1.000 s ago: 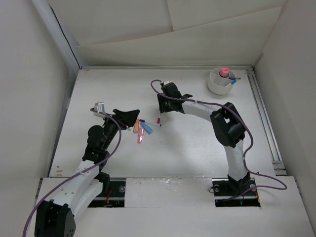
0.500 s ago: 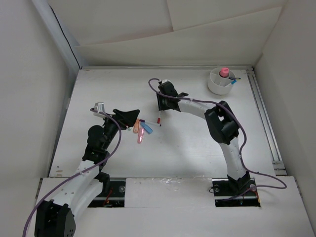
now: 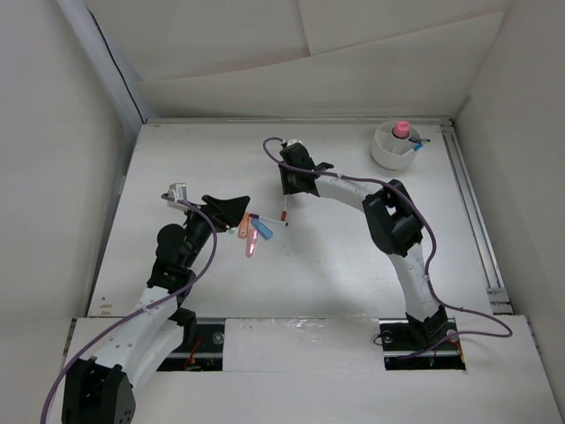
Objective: Sort the stationery into containers
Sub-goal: Pick up the pen from the center of the board, then place the pen in the storage box, then pick up the pen from the center of the board.
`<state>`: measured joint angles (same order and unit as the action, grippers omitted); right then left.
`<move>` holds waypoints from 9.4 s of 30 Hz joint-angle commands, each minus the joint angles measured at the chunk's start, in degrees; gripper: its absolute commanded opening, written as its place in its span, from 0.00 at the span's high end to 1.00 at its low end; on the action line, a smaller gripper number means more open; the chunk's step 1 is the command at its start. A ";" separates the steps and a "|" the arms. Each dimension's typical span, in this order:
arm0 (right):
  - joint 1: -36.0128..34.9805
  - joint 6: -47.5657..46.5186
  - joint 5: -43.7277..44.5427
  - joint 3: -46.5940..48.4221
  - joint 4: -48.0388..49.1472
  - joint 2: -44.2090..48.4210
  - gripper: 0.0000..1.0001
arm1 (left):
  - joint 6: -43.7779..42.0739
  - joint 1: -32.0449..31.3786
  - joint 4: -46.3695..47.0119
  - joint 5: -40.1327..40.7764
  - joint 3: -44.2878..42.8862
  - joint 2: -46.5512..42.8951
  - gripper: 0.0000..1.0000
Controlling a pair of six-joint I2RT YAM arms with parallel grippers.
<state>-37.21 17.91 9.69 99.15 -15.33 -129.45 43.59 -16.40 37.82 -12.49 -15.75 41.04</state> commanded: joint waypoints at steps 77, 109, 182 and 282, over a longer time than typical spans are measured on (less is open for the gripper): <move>41.17 2.04 17.11 -0.37 17.61 17.75 1.00 | 1.14 -0.03 5.33 -0.96 0.81 1.15 0.00; 34.31 -8.16 33.99 -6.52 35.37 10.10 1.00 | 1.14 -0.03 7.52 -0.96 1.33 4.32 0.00; -6.91 -22.47 -19.98 0.49 3.30 6.41 0.63 | -1.67 -0.03 -7.41 7.03 -0.86 -12.73 0.00; -4.99 -26.44 -13.03 9.13 -5.59 0.68 1.00 | 0.00 -0.03 -13.21 15.39 0.81 -24.16 0.00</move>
<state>-44.93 -8.58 -4.51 109.06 -22.06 -134.61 43.42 -16.40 22.00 3.73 -14.59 16.78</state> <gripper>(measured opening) 0.100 0.997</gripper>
